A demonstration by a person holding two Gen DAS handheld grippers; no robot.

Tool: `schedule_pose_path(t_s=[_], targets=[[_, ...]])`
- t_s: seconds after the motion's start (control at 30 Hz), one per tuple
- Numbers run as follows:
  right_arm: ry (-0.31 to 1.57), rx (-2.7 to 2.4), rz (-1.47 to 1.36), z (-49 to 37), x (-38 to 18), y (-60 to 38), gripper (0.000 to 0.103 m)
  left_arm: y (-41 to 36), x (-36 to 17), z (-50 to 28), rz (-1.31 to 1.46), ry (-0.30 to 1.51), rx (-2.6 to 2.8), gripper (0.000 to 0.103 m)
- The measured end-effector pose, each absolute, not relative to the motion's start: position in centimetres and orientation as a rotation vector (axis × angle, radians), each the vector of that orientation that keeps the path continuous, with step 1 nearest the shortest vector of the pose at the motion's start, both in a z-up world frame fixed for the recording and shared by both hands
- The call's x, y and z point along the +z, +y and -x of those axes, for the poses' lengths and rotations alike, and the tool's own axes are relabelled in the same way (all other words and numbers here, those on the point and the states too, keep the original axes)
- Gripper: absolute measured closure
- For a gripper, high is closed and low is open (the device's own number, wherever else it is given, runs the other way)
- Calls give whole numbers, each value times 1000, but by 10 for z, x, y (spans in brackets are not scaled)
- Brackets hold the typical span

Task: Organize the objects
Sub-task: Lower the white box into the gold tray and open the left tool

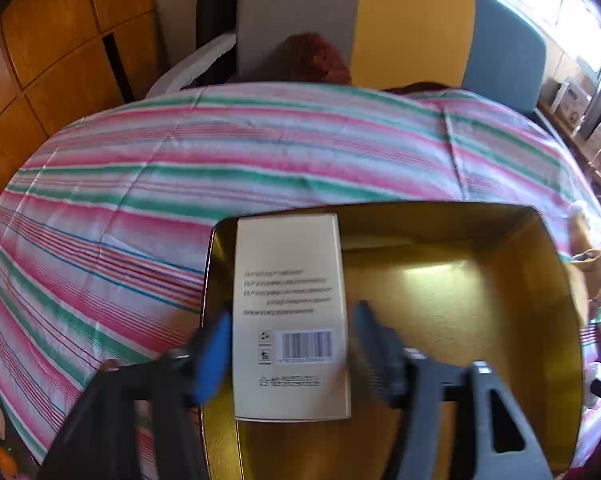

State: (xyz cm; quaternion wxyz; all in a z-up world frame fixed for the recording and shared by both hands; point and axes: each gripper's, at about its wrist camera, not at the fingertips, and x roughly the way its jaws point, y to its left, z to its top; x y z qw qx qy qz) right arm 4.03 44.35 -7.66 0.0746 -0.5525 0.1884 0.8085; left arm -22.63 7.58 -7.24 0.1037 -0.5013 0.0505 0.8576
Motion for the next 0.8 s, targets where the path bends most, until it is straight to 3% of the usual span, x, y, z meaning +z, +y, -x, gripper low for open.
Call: schedule_pose_path(t_s=[0.33, 0.47, 0.8], targets=[[529, 2414, 1665, -38, -80, 442, 67, 51, -32, 164, 1322, 150, 2631, 28], [496, 2418, 1663, -37, -80, 439, 67, 50, -29, 111, 1252, 214, 2672, 28], [402, 2446, 1656, -36, -78, 428, 67, 52, -21, 42, 1140, 163, 2690, 28]])
